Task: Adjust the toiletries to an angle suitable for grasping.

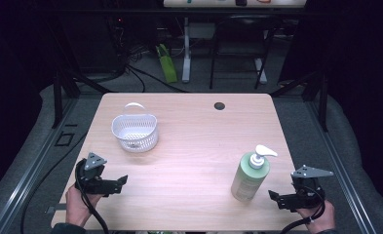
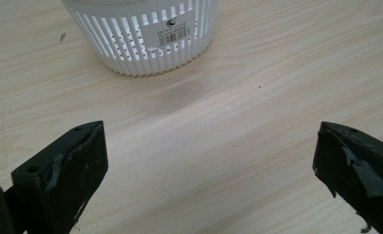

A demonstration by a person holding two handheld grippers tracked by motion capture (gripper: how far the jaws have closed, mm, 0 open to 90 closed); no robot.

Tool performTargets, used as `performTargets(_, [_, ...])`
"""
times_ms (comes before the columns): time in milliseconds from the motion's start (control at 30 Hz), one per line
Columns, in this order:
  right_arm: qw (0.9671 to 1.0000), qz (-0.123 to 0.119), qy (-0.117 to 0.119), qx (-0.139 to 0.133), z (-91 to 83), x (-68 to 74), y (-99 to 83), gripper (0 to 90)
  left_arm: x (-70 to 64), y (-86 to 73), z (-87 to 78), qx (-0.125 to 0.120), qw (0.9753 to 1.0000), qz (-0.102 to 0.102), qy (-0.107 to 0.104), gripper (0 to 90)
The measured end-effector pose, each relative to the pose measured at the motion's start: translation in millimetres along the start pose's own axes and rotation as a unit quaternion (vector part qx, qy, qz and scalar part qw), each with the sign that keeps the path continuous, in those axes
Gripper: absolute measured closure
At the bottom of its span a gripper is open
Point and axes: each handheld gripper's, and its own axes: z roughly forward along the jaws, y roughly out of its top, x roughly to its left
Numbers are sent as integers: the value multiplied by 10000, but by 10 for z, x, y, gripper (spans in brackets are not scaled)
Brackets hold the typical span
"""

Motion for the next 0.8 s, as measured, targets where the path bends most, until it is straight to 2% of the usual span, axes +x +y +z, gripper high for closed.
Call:
performTargets(433, [9987,-377,321,-94,18,160,38,0,-1,-9,13,-23,10000,-10,-77,0])
performTargets(600, [9982,-403,409,-174,3,191,44,0,-28,10,33,-6,9999,51,-107,0])
performTargets(800, [9967,-520,558,-261,9,300,81,0,-42,25,68,8,9999,84,-135,0])
